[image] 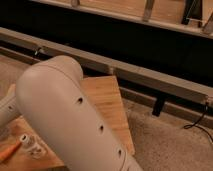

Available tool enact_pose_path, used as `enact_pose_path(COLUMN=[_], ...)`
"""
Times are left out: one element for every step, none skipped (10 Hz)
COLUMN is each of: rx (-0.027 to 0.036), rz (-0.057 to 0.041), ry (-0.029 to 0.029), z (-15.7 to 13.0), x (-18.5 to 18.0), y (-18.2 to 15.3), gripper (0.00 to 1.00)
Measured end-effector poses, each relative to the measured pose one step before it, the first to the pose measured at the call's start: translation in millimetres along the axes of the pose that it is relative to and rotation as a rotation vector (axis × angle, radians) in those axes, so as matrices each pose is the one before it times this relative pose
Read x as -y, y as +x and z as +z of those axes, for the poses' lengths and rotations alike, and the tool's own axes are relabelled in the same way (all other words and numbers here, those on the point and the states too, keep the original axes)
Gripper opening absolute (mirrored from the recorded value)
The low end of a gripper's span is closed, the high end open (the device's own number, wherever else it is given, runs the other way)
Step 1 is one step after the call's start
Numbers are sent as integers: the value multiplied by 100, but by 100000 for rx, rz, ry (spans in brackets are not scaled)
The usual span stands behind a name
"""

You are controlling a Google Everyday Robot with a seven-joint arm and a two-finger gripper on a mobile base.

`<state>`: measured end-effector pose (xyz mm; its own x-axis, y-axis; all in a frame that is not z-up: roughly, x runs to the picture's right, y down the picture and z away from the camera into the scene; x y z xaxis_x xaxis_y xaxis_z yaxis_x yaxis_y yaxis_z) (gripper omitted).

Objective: Place the pepper in the ceramic cup

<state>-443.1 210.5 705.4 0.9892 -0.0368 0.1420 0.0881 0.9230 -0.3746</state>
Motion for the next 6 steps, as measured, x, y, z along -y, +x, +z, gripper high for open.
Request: enact_pose_path(rx=[1996,3304,1465,1940,1887,1297], rz=[-1974,-2758,-1144,-1535,-1906,-1916], ry=[1052,-322,-850,-1500,-1773,-1823], z=[141,832,523,806,829,742], x=[287,-114,-169,-171,-50,186], y=[465,642,230,141,-302,-661], gripper=[65,65,65,65,65,65])
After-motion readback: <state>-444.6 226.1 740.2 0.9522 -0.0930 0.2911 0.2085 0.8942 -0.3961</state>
